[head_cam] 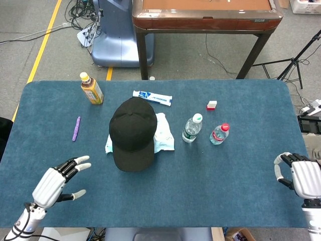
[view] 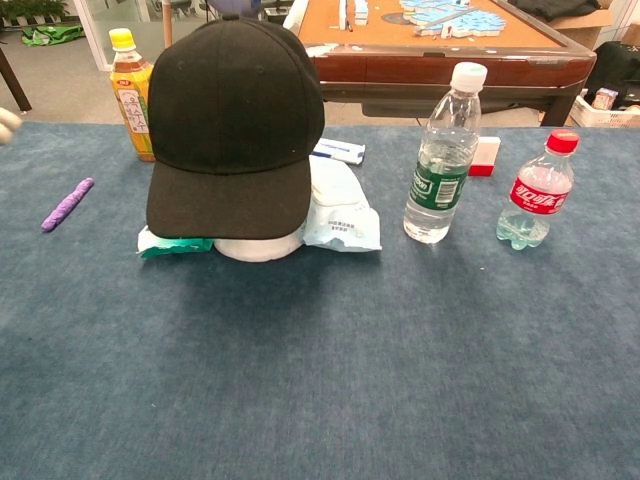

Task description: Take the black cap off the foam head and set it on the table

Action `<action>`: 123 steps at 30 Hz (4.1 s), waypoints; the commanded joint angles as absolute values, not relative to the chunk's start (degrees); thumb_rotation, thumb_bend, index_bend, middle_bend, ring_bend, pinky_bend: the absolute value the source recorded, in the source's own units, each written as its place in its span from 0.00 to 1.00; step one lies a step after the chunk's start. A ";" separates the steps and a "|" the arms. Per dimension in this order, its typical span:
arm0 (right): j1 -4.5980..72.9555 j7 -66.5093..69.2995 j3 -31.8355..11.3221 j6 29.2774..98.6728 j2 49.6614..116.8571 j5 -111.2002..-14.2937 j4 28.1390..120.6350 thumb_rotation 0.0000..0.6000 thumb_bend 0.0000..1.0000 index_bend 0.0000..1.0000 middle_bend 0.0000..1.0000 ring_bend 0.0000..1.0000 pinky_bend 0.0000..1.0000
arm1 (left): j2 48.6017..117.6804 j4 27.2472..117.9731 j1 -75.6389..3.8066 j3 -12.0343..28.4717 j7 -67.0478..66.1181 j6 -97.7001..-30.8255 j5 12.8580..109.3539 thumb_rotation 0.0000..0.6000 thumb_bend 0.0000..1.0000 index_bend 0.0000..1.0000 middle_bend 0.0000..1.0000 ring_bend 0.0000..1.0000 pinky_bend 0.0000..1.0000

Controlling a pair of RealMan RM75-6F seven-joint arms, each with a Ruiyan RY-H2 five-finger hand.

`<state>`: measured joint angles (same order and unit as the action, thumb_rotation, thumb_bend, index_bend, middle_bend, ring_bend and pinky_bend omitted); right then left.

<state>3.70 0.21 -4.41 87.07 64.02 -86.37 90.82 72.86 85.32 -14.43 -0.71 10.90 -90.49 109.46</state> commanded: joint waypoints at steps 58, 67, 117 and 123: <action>1.83 6.60 -6.20 87.22 60.42 -82.71 91.29 1.00 0.49 0.52 0.50 0.44 0.49 | 92.57 72.01 -30.50 2.77 -0.05 -84.11 108.23 1.00 0.06 0.43 0.37 0.29 0.47; 1.65 7.03 -6.35 87.40 60.31 -82.56 91.23 1.00 0.49 0.52 0.50 0.44 0.49 | 94.21 69.62 -31.56 2.83 -1.15 -84.30 107.39 1.00 0.05 0.44 0.37 0.30 0.47; 0.20 8.52 -6.58 87.23 58.07 -81.09 92.16 1.00 0.49 0.52 0.50 0.44 0.49 | 105.84 46.94 -33.20 1.65 3.50 -98.89 107.49 1.00 0.05 0.56 0.57 0.45 0.60; 0.24 8.55 -6.56 87.09 58.05 -81.14 92.11 1.00 0.49 0.52 0.50 0.44 0.49 | 106.62 45.91 -33.38 1.75 4.64 -99.94 106.91 1.00 0.05 0.57 0.57 0.45 0.61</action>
<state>0.24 8.55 -6.56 87.10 58.05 -81.14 92.11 106.55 45.96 -33.36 1.72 4.56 -99.87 107.00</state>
